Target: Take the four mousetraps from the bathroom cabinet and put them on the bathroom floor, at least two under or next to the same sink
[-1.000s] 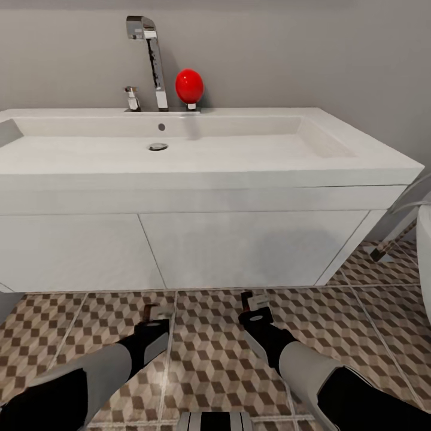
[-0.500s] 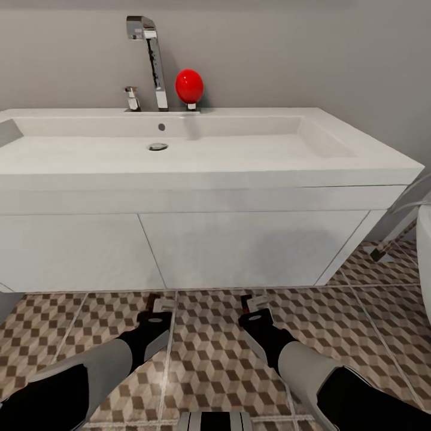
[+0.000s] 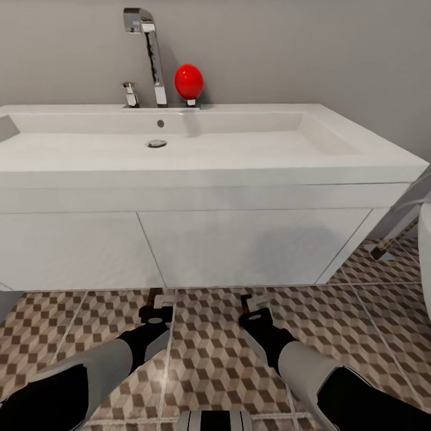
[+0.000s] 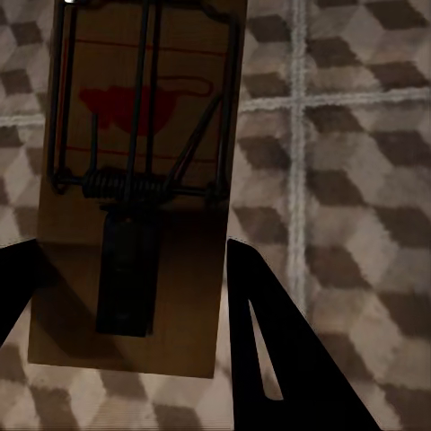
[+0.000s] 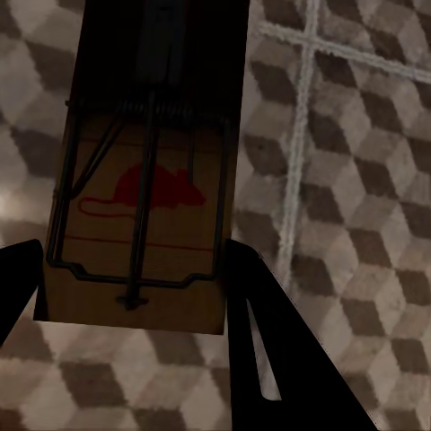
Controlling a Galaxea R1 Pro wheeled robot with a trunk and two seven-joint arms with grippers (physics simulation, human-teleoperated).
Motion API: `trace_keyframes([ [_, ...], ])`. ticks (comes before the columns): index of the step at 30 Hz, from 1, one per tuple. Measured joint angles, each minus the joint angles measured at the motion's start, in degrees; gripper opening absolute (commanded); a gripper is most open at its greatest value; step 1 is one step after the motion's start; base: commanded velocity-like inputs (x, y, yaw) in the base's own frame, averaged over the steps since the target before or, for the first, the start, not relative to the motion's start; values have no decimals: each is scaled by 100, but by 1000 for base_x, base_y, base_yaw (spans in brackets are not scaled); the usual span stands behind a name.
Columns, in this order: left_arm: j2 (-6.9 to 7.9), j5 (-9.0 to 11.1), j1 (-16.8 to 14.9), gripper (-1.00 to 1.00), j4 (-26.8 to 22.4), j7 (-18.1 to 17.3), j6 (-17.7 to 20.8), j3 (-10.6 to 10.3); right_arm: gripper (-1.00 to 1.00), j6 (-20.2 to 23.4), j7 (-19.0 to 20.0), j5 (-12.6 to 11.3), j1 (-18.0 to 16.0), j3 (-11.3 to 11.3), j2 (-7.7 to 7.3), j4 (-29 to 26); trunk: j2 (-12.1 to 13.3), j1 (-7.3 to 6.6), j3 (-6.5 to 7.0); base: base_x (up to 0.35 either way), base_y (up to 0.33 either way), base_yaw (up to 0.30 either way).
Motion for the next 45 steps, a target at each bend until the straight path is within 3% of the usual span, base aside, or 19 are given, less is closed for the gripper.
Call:
trace_keyframes([
  [9, 10, 4, 0, -100, -1, 0, -2, 14, -100, -3, 8, 7, 0, 0, 0, -7, -9, 18, -155, 0, 0, 0],
  [32, 18, 57, 0, -100, 5, 5, 31, 42, -100, 1, 55, 23, 1, 16, 13, -32, -10, 18, -156, 40, 0, 0],
  [39, 6, 76, 0, -100, 15, 10, 70, 467, -100, -12, 31, 56, 0, 52, 13, -254, -10, 18, -160, 0, 0, 41],
  [45, 14, 77, 0, -100, 13, 10, 71, 521, -100, -19, 46, 57, 0, 55, 13, -275, -10, 18, -202, 0, 0, 171],
])
